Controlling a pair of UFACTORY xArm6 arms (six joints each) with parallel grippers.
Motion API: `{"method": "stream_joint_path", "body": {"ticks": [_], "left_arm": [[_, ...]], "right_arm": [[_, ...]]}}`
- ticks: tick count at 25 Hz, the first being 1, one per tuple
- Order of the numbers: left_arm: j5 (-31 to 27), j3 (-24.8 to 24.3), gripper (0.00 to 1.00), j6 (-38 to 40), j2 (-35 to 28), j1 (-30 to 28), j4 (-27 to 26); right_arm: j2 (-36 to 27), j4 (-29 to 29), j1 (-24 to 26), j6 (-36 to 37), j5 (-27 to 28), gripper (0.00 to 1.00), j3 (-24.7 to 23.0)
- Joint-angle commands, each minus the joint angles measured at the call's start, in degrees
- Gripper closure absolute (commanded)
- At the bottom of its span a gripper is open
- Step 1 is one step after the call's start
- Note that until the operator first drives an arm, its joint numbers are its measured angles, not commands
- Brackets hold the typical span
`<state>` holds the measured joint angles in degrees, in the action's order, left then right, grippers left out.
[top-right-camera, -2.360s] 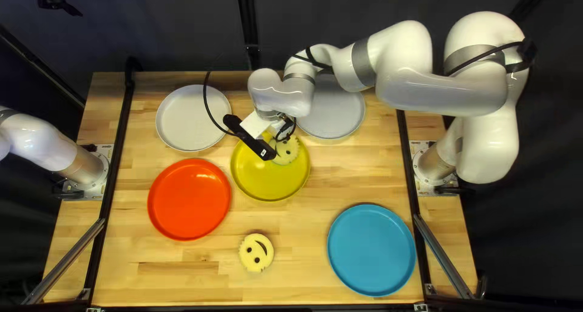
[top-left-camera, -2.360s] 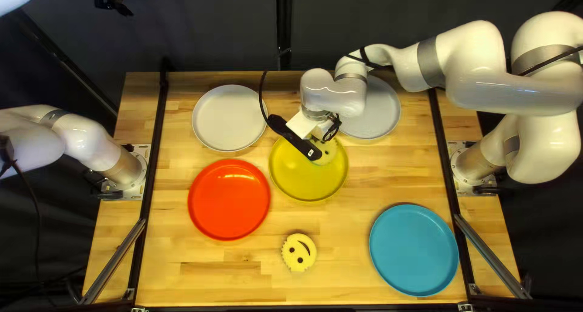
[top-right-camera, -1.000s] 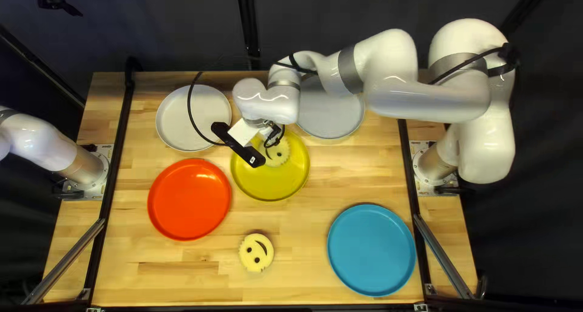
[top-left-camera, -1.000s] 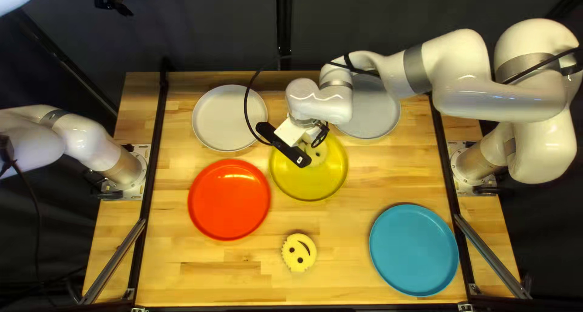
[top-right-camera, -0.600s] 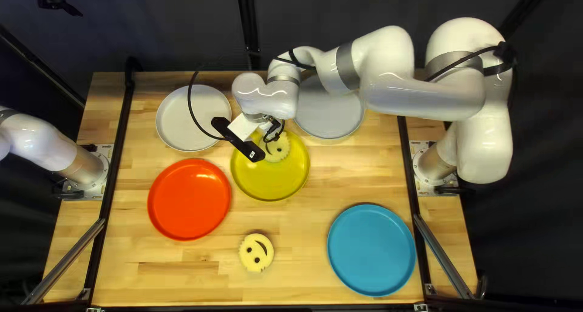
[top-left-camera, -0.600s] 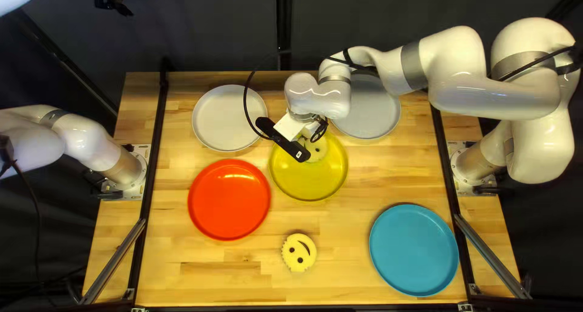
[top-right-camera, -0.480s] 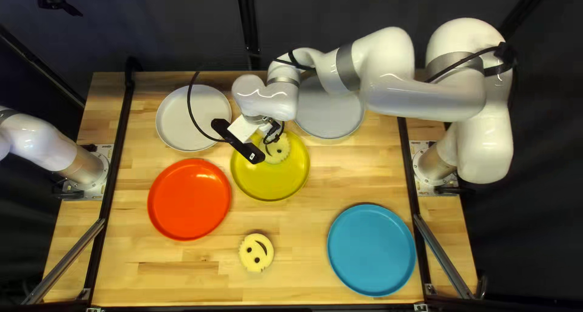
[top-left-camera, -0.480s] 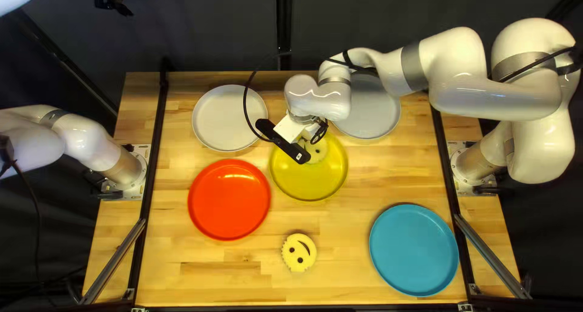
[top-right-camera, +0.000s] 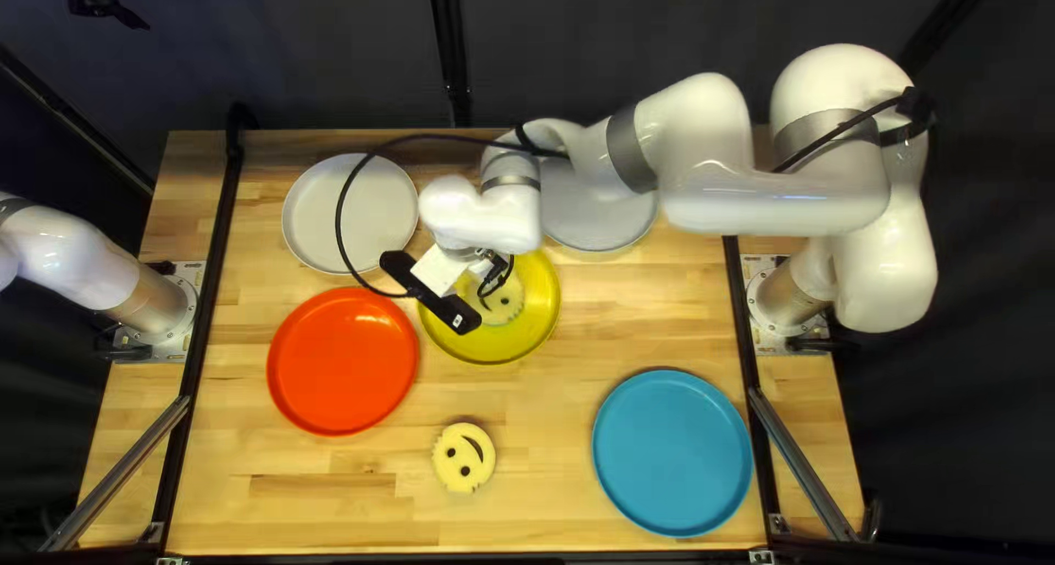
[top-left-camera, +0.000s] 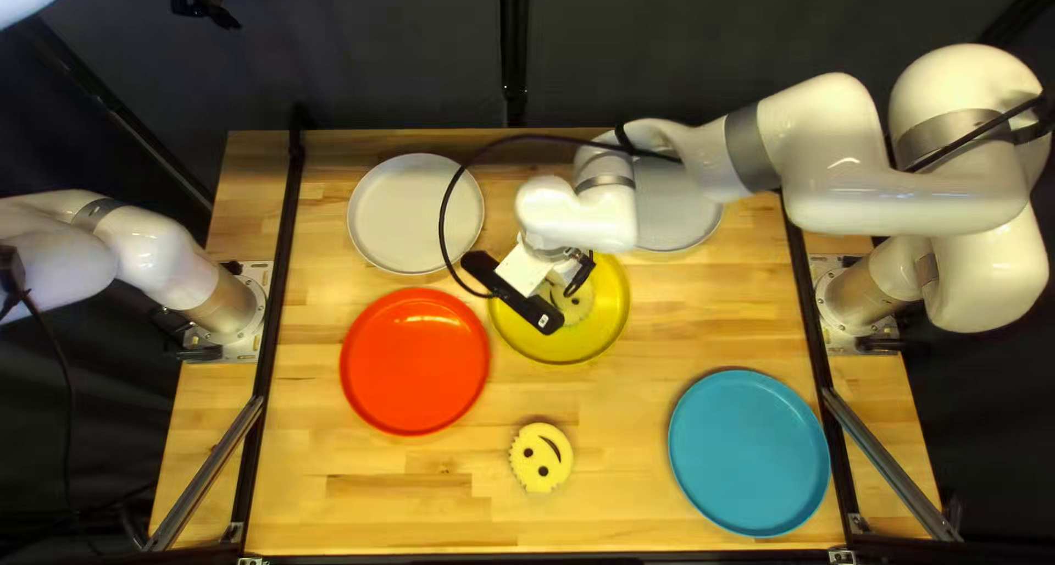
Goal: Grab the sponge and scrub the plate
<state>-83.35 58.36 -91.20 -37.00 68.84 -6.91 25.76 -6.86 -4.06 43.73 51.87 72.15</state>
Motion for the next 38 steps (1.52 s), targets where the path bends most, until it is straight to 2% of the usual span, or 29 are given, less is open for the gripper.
{"method": "stream_joint_path", "body": {"ticks": [1,12,19,22,28,38], "left_arm": [[0.0,0.0,0.0,0.0,0.0,0.0,0.0],[0.0,0.0,0.0,0.0,0.0,0.0,0.0],[0.0,0.0,0.0,0.0,0.0,0.0,0.0],[0.0,0.0,0.0,0.0,0.0,0.0,0.0],[0.0,0.0,0.0,0.0,0.0,0.0,0.0],[0.0,0.0,0.0,0.0,0.0,0.0,0.0]], "right_arm": [[0.43,-0.36,0.85,1.09,0.34,1.0,0.53],[4.0,0.86,9.29,9.45,2.07,1.0,5.01],[3.84,0.97,10.49,10.11,4.24,1.0,7.0],[5.06,1.03,11.14,10.59,5.28,1.0,9.25],[7.2,1.33,11.26,11.11,5.56,1.0,11.64],[7.65,0.65,6.06,7.64,5.17,1.0,11.69]]}}
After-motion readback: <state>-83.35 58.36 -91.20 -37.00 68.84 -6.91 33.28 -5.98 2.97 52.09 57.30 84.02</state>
